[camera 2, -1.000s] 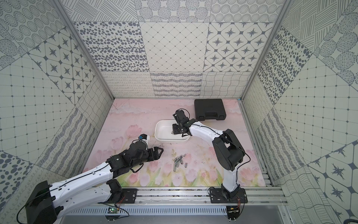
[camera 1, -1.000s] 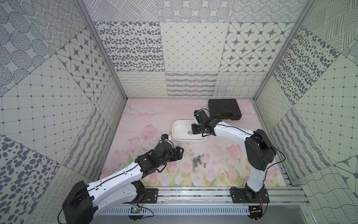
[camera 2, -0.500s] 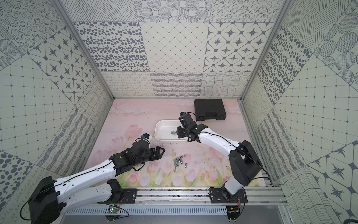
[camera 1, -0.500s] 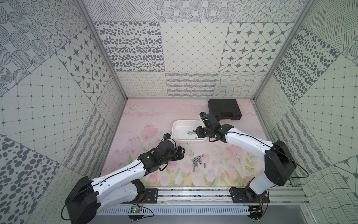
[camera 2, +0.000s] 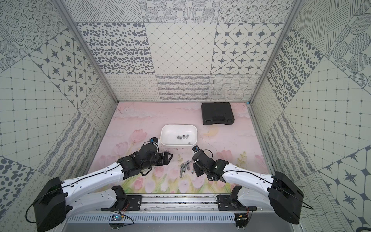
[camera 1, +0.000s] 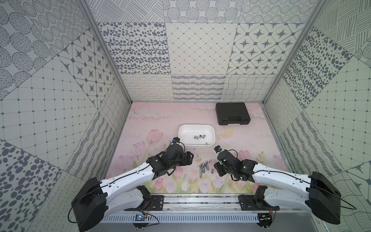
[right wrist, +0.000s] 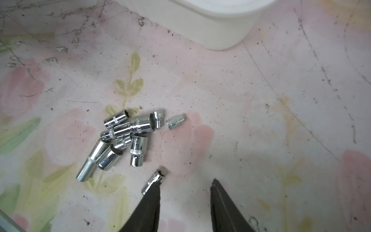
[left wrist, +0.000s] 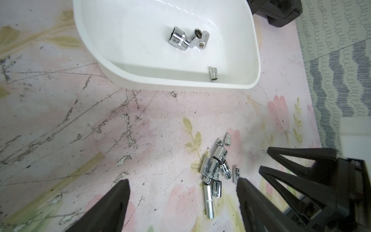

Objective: Put the socket on the desktop into the storage box
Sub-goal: Pick up the socket head from the center of the board.

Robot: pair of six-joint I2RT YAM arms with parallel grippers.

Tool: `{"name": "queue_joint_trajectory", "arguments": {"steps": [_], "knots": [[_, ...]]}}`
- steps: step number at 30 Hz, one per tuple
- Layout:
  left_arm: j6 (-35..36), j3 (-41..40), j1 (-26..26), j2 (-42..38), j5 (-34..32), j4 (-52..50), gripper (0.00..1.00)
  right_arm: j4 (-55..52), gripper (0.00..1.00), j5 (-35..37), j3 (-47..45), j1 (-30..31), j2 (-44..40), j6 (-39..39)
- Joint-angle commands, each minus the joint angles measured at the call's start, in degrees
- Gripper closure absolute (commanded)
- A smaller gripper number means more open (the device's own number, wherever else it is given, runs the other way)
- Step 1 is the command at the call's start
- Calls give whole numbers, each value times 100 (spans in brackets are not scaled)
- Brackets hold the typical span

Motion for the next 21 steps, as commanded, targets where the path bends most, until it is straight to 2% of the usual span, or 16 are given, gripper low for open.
{"name": "queue_joint_trajectory", "arguments": {"steps": [1,4,7,13,21], "knots": [[412,172,0,161,192,-12,12,358,56,18,149,283,421,147],[406,278,-3,254,90,-166,11,198,58,347,400,563,956,222],[330,308,-2,254,109,-201,11,231,59,274,489,620,1239,225],[274,219,-4,105,-239,-258,11,178,59,487,470,661,1259,320],[274,201,-3,-27,-488,-345,11,-29,64,161,197,679,966,951]]}}
